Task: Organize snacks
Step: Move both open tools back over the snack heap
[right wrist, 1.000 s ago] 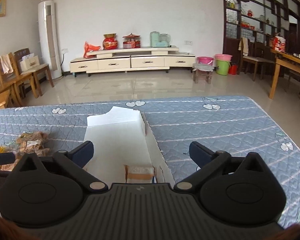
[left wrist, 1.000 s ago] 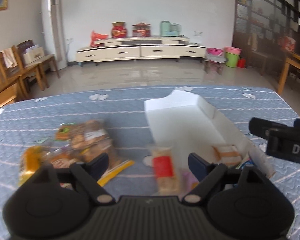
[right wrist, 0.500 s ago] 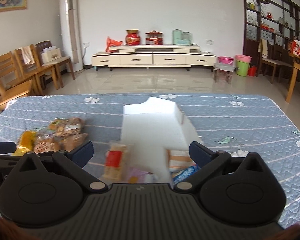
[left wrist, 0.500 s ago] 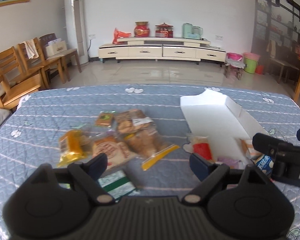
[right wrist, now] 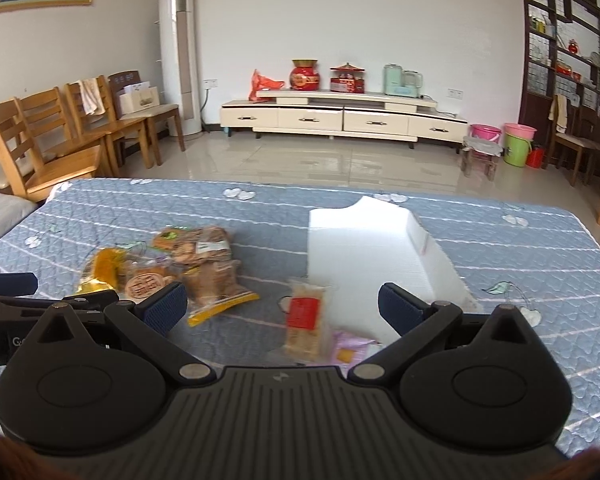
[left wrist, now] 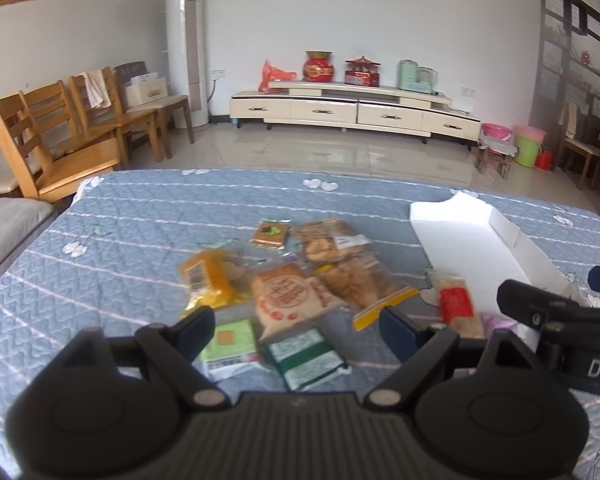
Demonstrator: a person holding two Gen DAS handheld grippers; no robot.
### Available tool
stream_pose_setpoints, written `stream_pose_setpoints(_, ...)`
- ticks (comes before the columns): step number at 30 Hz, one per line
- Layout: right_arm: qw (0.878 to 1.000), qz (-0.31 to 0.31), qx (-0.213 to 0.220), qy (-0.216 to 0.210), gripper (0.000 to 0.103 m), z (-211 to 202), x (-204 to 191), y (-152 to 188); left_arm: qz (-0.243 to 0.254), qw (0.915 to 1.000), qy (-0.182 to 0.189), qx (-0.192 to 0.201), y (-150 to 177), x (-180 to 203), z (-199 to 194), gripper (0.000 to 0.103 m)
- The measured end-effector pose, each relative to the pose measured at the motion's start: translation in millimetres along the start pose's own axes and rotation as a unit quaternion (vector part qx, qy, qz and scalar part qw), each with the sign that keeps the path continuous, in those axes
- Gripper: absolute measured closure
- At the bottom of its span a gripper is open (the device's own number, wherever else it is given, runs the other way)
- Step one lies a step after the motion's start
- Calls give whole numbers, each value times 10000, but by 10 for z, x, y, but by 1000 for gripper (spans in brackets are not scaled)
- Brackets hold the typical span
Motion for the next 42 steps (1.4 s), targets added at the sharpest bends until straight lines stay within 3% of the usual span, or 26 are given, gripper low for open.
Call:
stream_pose_setpoints(19,9974,-392,-317,-523,0,254,-657,165,-338,9986,-392,-123,278,-703,89,13)
stream_pose_setpoints(27,9958,-367,-537,-638,0,361,-703,360,-591,9947,-672,-513,571,-1041,442,9)
stream_pose_setpoints(42,9937,-242,-765,-785,0,577,-660,565,-349,9963,-301,-723,464,-590,1082,3)
Point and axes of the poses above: each gripper's, at about its wrist camera, not at the fingertips, and z roughly the way its jaws point, x to its right, y to its underside, the point moved 7 cm from there along z, roughly the way its jaws point, and after that the axes turned 10 degrees about -y, right-handed, at the moved point
